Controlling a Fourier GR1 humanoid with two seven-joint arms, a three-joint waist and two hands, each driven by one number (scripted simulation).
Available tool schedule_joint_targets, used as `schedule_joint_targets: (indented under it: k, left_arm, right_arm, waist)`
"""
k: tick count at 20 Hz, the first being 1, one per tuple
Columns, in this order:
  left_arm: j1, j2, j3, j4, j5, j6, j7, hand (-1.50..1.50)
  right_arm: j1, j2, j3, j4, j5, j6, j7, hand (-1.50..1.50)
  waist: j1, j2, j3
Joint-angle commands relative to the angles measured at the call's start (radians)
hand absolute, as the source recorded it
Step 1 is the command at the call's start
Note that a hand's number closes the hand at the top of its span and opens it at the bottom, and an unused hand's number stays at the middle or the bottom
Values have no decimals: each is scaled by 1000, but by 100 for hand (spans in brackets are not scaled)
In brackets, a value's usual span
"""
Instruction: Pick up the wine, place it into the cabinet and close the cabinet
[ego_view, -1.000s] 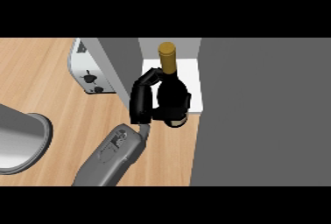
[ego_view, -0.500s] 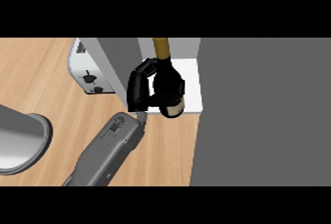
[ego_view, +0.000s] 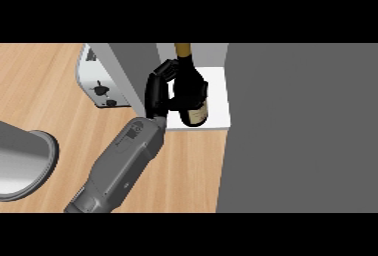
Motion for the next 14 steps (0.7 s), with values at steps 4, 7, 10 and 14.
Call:
schedule_joint_targets:
  k: [4, 7, 10, 14]
  left_arm:
    - [-122, -4, 74, 209, 25, -31, -73, 150]
    - [-162, -4, 103, 323, 28, -64, -148, 150]
    - [-242, -4, 104, 350, 9, 23, -180, 150]
    - [-267, -3, 119, 400, 46, 31, -234, 150]
  right_arm:
    - [14, -11, -35, -81, -114, 11, 34, -150]
    - [-12, 13, 30, -99, -56, -28, 77, -150]
    - [-5, 9, 13, -45, -76, -5, 33, -150]
    - [-23, 19, 11, -23, -65, -1, -8, -150]
  waist:
    - [-9, 4, 0]
    - [-17, 8, -1]
    - [-19, 8, 0]
    - [-29, 10, 0]
